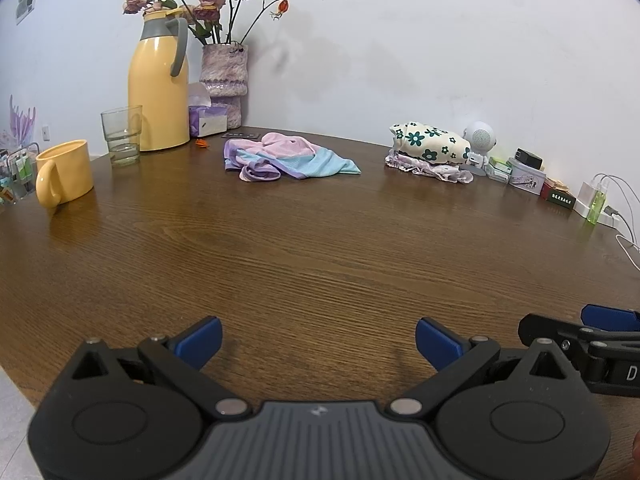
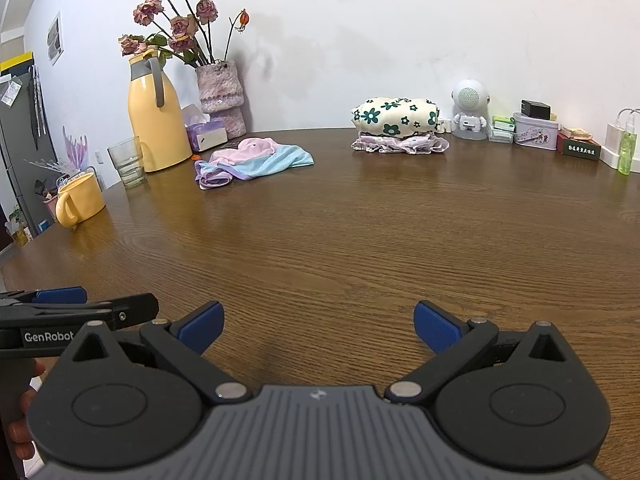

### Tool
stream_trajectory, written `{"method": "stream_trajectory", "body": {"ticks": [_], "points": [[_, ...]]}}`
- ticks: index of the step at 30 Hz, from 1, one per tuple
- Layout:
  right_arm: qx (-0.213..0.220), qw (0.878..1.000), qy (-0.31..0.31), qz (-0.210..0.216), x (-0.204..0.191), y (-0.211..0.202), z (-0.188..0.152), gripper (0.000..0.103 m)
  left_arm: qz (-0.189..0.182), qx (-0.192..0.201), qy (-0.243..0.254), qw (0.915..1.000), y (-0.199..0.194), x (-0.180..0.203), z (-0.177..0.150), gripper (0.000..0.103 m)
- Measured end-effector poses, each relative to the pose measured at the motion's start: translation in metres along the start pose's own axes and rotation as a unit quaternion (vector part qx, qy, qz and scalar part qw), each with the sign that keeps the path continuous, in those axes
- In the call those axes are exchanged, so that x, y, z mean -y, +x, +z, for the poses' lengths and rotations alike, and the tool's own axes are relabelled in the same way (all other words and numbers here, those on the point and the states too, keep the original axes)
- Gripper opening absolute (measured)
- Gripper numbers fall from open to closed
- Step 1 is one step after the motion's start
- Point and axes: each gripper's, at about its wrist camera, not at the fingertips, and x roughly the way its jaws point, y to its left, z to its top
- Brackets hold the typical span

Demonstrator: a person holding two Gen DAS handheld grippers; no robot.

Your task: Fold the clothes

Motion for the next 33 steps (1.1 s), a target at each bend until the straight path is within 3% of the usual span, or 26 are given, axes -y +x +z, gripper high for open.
{"method": "stream_trajectory", "body": {"ticks": [16, 24, 33], "points": [[-0.01, 1.0, -0.008, 0.007, -0.002, 0.005, 0.004, 0.103, 0.002, 0.001, -0.001, 1.0, 0.005, -0.004, 0.005, 0.103], [-0.006, 0.997, -0.066, 0.03, -0.014, 0.033, 0.055, 0.103, 0.025, 0.03, 0.009, 0.9992, 0.031, -0.014, 0.057, 0.103], [-0.009, 0.991, -0.126, 0.05, -0.043, 0.122, 0.141, 0.103, 0.066, 0.027, -0.002, 0.9975, 0.099, -0.047, 0.134, 0.103]]}}
